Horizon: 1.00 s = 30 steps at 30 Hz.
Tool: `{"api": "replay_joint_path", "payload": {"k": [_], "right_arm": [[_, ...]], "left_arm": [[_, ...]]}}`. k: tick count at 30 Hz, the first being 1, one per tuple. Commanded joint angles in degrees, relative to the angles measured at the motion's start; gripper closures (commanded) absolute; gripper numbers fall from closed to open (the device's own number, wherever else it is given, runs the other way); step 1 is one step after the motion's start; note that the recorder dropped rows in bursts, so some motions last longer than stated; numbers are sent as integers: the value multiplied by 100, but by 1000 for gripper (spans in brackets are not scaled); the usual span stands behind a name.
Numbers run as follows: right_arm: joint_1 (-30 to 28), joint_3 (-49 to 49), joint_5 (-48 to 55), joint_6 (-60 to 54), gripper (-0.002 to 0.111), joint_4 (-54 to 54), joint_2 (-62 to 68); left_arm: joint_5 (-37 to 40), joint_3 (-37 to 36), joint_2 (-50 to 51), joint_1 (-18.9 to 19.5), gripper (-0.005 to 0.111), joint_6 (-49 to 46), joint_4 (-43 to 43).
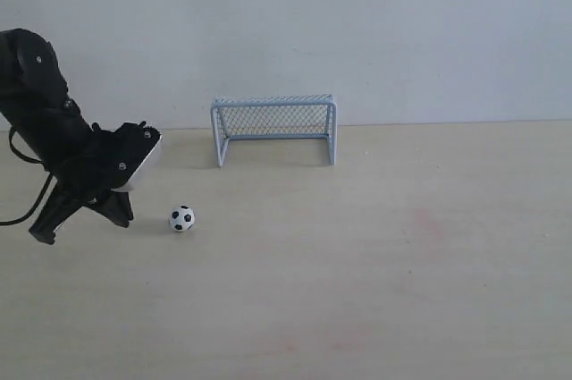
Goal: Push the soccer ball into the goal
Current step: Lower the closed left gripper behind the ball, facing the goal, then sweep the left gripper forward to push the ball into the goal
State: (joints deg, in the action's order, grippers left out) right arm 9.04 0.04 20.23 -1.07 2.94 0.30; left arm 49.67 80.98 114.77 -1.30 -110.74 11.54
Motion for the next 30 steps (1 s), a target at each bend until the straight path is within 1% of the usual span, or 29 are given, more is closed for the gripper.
{"api": "replay_joint_path", "payload": {"k": [1, 4, 9, 13, 20, 23, 30], "right_arm": [[-39, -4, -32, -9, 109, -10, -30], [-39, -4, -32, -9, 109, -10, -30], [-39, -4, -32, -9, 109, -10, -30], [-39, -4, -32, -9, 109, -10, -30], [-39, -4, -66, -9, 109, -10, -30], [-39, -4, -66, -9, 109, -10, -30], [-39, -4, -66, -9, 109, -10, -30]], "left_arm": [[-672, 39, 255, 12, 102, -589, -44], [-885, 39, 448, 12, 102, -767, -44], [-580, 39, 546, 12, 102, -926, -200], [-493, 39, 556, -22, 102, -1151, 220], [-556, 39, 584, -274, 102, -1107, 288], [-603, 39, 655, -291, 102, -958, 433], [-634, 39, 718, -291, 102, -728, 433]]}}
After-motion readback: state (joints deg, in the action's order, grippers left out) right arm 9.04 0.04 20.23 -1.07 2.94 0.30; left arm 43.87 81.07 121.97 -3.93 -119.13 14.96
